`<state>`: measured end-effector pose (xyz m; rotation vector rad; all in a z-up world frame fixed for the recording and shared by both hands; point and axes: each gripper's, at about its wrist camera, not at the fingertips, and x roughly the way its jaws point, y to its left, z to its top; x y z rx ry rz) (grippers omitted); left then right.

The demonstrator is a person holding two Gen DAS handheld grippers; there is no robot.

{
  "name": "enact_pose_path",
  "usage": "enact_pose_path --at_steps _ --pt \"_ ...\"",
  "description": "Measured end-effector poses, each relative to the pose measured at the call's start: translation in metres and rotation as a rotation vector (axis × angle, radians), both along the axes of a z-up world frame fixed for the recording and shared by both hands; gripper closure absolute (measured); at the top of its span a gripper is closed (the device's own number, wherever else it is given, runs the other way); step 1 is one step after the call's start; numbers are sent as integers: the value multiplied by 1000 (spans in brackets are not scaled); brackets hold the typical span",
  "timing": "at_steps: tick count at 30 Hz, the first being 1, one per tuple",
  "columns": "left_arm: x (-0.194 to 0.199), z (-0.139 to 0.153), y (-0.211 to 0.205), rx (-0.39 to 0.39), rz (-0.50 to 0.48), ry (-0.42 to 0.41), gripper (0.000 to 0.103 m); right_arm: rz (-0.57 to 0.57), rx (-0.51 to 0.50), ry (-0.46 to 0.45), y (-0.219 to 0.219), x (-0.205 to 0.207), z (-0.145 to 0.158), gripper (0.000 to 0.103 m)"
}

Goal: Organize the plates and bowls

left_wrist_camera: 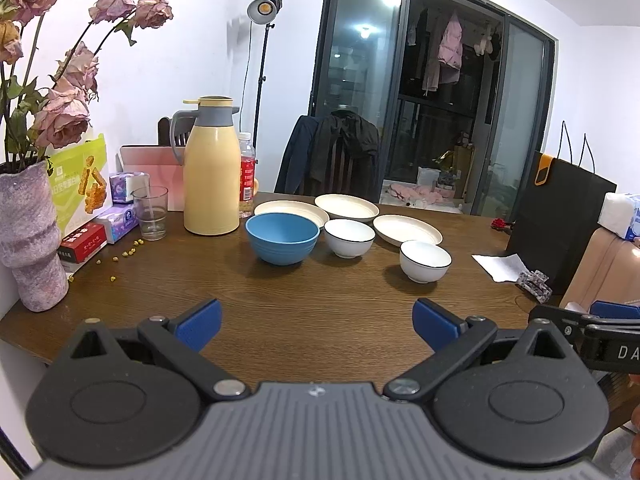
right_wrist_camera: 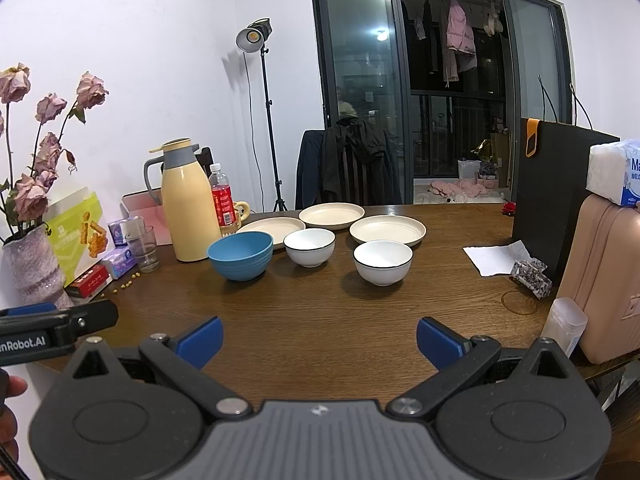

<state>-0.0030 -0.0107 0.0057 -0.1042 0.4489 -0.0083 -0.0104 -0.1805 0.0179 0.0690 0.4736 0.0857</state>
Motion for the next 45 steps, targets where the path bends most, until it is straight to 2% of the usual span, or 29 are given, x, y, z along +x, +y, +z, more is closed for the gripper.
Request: enact_pose_path --at_steps 37,45 --pt "-1 1 -6 -1 -9 1 0 -12 2 6 -2 5 2 0" --pt "26 8 -5 -2 -14 6 0 -22 3 6 -6 23 5 0"
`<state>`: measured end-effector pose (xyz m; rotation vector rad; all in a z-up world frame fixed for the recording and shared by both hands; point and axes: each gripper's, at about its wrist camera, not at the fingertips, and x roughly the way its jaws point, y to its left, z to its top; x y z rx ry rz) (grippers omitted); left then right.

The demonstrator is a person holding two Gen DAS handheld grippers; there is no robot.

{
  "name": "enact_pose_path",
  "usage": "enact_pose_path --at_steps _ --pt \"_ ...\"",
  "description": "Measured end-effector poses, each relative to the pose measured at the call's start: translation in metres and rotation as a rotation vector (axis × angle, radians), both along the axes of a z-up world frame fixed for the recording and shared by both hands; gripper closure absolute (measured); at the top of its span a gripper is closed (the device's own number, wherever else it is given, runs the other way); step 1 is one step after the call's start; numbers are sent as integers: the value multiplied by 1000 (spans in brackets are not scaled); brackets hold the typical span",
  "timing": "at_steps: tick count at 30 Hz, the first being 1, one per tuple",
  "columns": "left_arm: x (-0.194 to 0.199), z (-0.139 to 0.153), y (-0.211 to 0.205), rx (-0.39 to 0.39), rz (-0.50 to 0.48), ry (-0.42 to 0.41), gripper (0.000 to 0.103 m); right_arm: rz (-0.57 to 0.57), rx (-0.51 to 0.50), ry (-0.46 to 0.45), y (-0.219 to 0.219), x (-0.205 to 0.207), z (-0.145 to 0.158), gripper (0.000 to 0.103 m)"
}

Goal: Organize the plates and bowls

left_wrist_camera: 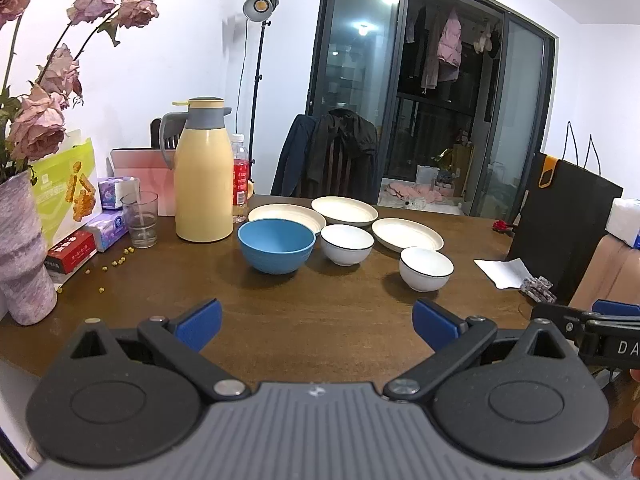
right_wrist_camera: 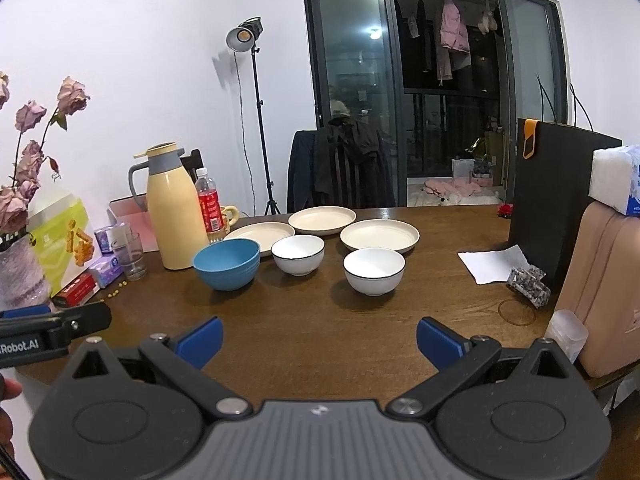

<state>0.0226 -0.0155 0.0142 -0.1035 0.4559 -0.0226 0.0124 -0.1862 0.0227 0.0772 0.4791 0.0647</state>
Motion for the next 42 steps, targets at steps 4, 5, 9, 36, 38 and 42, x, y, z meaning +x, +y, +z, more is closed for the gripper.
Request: enact_pose_path --at_steps 4,5,9,36,38,42 --pt "8 1 3 -4 -1 1 0 0 0 5 1 13 2 0" --pt "11 1 4 -3 -2 1 0 1 0 6 1 16 3 0" --pt "27 3 7 -5 -7 3 0 0 1 10 5 31 2 0" --pt "151 -4 56 5 -69 25 0 -41 10 80 37 157 -11 0" --pt "159 -4 61 8 -83 25 0 -56 6 92 41 166 -13 0" --pt "174 -5 73 11 -99 17 0 -80 12 104 52 186 -17 0"
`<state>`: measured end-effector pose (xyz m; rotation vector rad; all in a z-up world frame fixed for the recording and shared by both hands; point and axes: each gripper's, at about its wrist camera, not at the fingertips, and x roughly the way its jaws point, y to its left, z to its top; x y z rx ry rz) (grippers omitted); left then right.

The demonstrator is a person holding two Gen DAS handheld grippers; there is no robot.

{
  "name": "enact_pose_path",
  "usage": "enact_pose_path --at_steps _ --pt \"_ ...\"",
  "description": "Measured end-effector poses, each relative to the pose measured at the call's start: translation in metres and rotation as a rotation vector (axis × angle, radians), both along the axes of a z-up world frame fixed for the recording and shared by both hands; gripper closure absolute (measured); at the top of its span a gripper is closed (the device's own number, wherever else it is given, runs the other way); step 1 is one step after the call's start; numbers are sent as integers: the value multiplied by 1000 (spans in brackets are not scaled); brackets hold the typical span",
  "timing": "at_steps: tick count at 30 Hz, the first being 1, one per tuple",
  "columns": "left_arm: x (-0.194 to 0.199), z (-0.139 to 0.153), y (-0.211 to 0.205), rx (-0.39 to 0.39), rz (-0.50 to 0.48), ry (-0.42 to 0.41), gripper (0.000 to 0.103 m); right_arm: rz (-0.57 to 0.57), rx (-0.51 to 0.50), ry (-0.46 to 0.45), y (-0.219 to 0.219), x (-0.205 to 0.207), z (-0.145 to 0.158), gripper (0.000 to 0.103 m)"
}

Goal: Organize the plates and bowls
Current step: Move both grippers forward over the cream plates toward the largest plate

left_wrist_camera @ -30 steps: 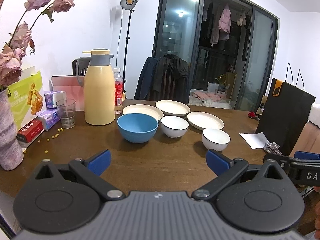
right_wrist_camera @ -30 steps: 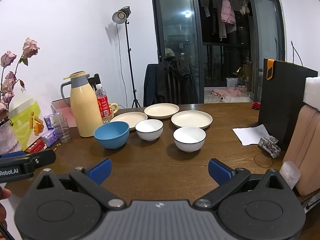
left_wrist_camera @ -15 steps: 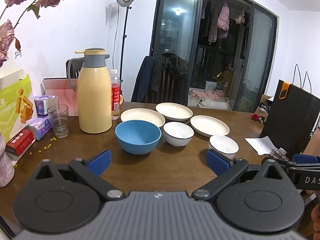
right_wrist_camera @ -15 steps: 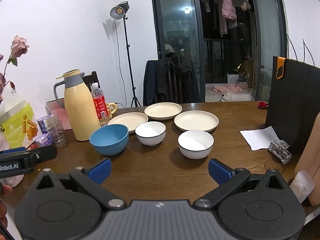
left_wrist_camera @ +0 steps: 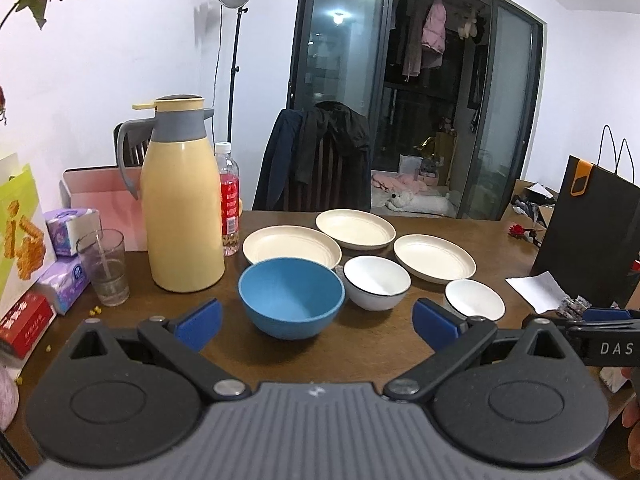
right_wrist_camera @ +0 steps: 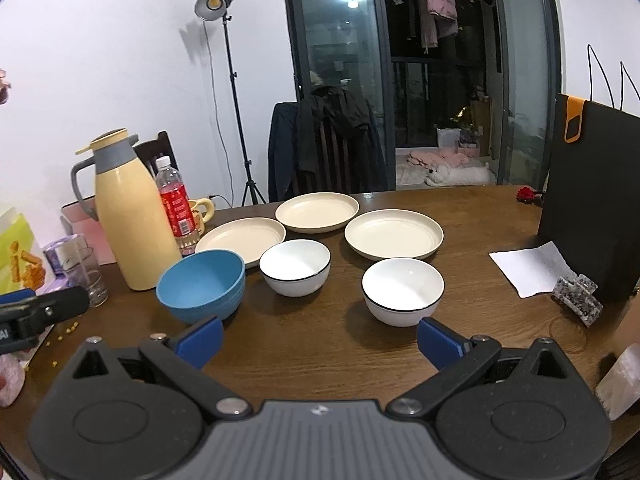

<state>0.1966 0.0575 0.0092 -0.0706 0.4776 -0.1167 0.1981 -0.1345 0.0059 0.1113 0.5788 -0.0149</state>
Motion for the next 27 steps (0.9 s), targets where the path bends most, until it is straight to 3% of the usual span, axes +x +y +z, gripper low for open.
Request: enact_pose_path --at_steps 11,17,27 --pt "41 -1 16 -38 62 21 0 7 -8 39 2 51 2 0" --pt "70 4 10 -75 123 36 0 35 11 75 -16 97 7 0" --pt "130 9 -22 -63 168 65 0 61 48 134 -64 179 10 0"
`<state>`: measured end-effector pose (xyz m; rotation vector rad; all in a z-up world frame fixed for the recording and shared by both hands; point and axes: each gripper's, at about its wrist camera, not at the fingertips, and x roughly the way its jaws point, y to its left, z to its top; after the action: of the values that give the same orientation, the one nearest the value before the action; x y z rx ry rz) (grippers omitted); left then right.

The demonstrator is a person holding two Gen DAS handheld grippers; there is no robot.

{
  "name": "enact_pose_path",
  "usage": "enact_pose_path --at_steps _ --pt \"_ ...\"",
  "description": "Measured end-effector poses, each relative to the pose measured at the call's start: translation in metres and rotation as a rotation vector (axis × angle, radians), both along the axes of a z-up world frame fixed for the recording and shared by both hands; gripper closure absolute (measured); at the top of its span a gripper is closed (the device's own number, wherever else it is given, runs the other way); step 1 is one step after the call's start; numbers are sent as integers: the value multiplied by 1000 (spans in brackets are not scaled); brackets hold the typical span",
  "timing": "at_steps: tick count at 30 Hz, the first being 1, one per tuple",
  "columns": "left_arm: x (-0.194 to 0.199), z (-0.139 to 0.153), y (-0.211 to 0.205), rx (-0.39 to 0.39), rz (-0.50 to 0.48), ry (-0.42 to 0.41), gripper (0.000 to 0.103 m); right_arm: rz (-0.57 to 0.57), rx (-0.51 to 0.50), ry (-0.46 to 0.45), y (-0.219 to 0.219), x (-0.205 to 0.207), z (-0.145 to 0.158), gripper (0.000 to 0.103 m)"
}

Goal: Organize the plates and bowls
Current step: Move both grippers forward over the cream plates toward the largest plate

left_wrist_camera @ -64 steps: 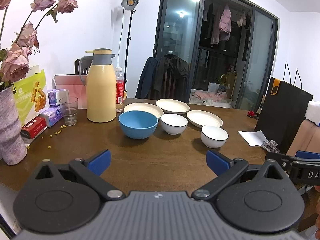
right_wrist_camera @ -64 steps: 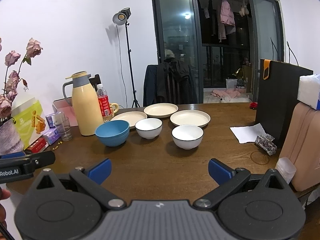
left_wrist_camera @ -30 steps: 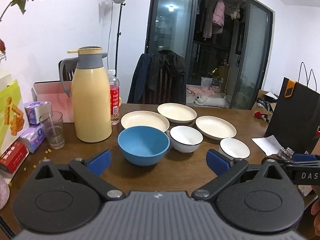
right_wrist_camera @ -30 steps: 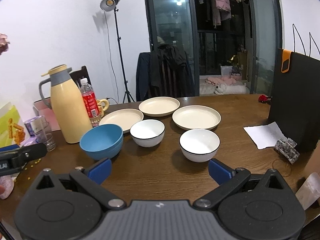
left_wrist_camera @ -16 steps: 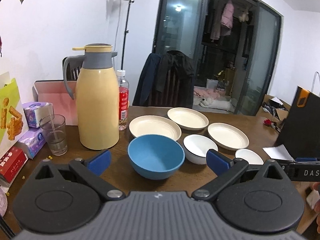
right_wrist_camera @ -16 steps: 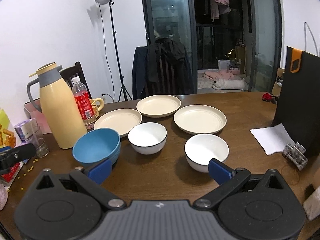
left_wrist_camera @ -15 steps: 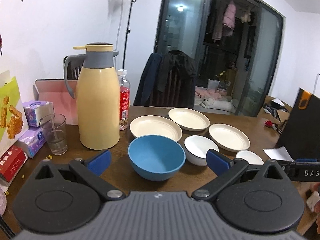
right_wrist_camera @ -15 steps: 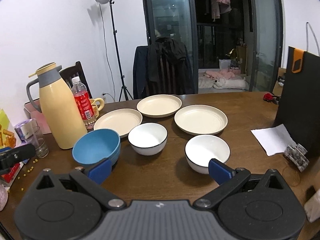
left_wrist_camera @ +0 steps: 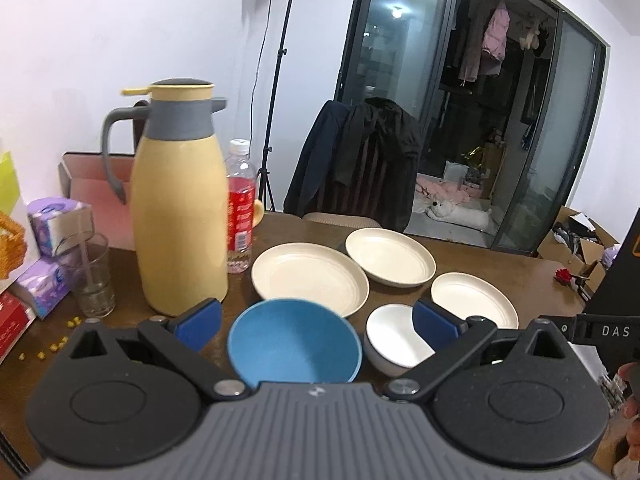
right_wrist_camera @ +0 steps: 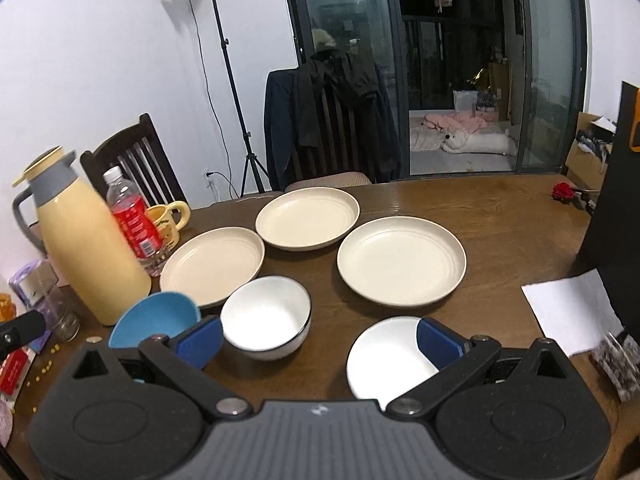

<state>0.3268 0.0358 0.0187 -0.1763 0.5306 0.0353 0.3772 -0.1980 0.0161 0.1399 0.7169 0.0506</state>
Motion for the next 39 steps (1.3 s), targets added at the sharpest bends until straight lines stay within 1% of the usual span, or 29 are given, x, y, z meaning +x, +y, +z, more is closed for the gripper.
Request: enact_pose_path --at_steps 3,10,13,20,24,26,29,34,37,39 --pt "18 3 -10 17 2 3 0 8 1 12 -12 21 0 0" --pt "63 10 -34 27 -26 27 0 28 -2 35 -29 70 1 0" --pt "82 13 -46 40 -47 42 0 31 -16 45 -36 88 1 0" --pt "127 16 -74 40 -110 90 0 31 -49 74 -58 125 -2 0" --pt "153 15 -95 67 -143 117 0 26 -40 95 -78 143 -3 0" --pt "167 14 -106 77 -158 136 0 15 -37 106 -90 150 -6 0" --pt "188 9 -123 71 -190 181 0 -9 -28 140 -113 164 -15 0" --pt "223 -4 -147 69 -208 246 0 -62 -19 195 -149 187 -34 0" --pt "246 -15 -160 65 -216 290 0 -76 -1 229 -168 199 -47 2" --pt "262 -24 -168 77 -213 327 0 -81 21 249 -179 206 -54 5"
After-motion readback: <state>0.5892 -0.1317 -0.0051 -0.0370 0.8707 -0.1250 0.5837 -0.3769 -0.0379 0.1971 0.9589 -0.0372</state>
